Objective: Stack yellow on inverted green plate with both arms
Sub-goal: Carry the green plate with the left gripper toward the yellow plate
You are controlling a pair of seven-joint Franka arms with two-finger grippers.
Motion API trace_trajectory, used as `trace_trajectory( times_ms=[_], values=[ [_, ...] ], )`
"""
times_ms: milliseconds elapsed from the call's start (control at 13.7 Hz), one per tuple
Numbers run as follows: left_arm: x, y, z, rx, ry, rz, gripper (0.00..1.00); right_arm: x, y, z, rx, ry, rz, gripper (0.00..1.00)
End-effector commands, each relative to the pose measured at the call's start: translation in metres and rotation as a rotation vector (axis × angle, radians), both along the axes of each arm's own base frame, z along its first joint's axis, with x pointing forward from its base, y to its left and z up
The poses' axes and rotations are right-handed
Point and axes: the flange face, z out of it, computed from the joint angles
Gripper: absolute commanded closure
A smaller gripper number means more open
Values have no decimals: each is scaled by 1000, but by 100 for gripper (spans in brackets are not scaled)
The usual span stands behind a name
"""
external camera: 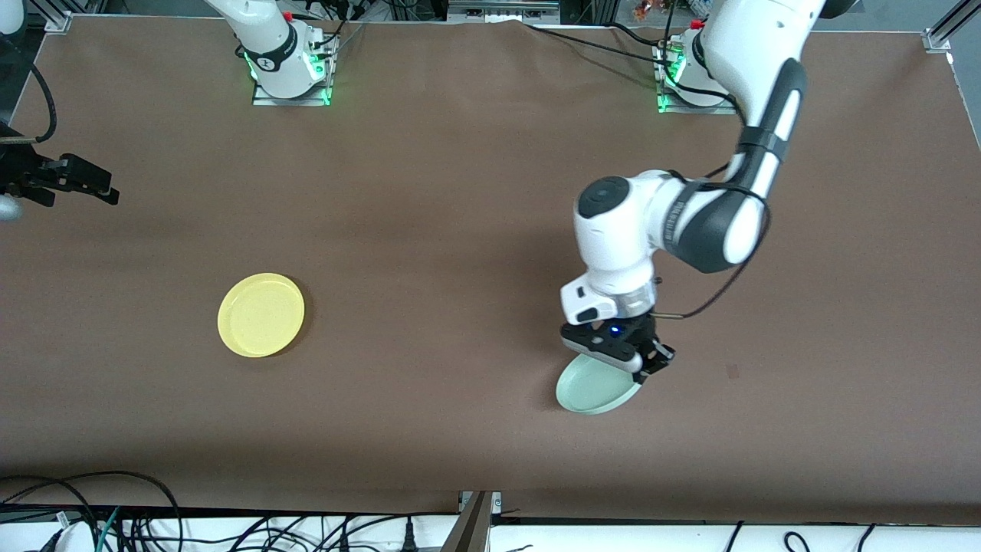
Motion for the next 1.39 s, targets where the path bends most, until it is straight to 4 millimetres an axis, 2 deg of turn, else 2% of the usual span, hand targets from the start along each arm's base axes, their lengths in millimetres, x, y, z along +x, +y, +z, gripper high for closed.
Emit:
trace_trajectory(
  times_ms=[0, 73, 293, 513, 879, 1026, 1319],
  values=[
    [-7, -30, -7, 108, -94, -21, 100, -1, 1, 3, 14, 3, -3, 0],
    [-17, -44, -17, 131, -88, -20, 100, -1, 2, 2, 14, 5, -2, 0],
    [-24, -66, -29, 276, -154, -70, 100, -1, 3, 3, 14, 3, 0, 0],
    [-46, -99, -51, 390, -178, -69, 100, -1, 2, 2, 14, 5, -3, 0],
    [-73, -139, -84, 479, -201, -55, 100, -1, 1, 3, 14, 2, -5, 0],
    [-89, -154, -104, 530, -250, -47, 100, -1, -2, 1, 15, 8, -3, 0],
    [-124, -179, -127, 538, -279, -20, 100, -1, 1, 2, 14, 5, -9, 0]
  ],
)
